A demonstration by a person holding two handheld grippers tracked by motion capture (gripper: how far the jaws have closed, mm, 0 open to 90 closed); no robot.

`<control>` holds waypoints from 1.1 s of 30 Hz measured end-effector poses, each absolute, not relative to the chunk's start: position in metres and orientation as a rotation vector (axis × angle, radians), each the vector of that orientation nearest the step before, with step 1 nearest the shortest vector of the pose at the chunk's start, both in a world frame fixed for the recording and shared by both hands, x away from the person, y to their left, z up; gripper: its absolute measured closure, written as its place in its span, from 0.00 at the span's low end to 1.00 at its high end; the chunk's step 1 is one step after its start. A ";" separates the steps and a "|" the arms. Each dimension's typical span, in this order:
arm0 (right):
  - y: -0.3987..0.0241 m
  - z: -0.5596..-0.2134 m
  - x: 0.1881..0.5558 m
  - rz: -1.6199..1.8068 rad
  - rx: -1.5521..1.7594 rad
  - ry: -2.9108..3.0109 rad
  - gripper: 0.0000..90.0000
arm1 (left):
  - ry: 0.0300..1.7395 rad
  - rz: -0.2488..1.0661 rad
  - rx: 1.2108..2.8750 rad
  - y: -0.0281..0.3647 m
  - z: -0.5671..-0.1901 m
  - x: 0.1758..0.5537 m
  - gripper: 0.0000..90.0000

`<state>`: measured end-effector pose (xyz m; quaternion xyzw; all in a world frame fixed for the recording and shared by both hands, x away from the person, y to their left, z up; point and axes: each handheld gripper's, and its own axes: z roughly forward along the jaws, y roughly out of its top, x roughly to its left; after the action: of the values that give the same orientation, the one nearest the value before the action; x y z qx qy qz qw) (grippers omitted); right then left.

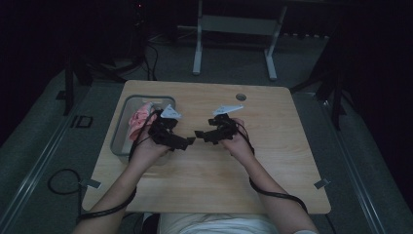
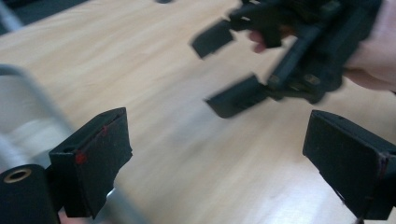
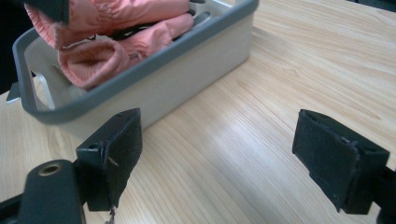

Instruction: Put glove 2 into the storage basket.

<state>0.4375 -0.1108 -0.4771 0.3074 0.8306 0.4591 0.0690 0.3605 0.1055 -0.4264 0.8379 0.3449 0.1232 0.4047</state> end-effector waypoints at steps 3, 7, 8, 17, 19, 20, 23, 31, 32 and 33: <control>-0.119 -0.480 0.435 1.395 0.925 2.488 0.18 | 0.832 0.307 2.125 0.095 -0.431 0.355 0.08; -0.134 -0.486 0.426 1.403 0.887 2.481 0.17 | 0.758 0.289 2.146 0.076 -0.440 0.343 0.08; -0.138 -0.488 0.424 1.401 0.883 2.484 0.17 | 0.738 0.284 2.139 0.071 -0.444 0.340 0.08; -0.164 -0.510 0.407 1.358 0.880 2.515 0.16 | 0.651 0.239 2.173 0.048 -0.465 0.327 0.08; -0.167 -0.514 0.404 1.352 0.866 2.522 0.16 | 0.636 0.240 2.172 0.045 -0.469 0.324 0.08; -0.169 -0.516 0.402 1.347 0.858 2.529 0.16 | 0.631 0.241 2.177 0.043 -0.472 0.323 0.08; -0.173 -0.523 0.397 1.335 0.849 2.545 0.16 | 0.603 0.236 2.183 0.037 -0.480 0.319 0.08; -0.183 -0.537 0.385 1.334 0.841 2.556 0.16 | 0.560 0.193 2.191 0.025 -0.506 0.309 0.08; -0.184 -0.538 0.383 1.335 0.844 2.556 0.16 | 0.551 0.194 2.193 0.025 -0.508 0.308 0.08; -0.185 -0.539 0.382 1.335 0.836 2.555 0.16 | 0.550 0.193 2.194 0.024 -0.510 0.308 0.08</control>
<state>0.3823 -0.1852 -0.5387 0.2777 0.8491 0.4439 0.0700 0.3077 0.0240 -0.5095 0.8761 0.2198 0.0773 0.4221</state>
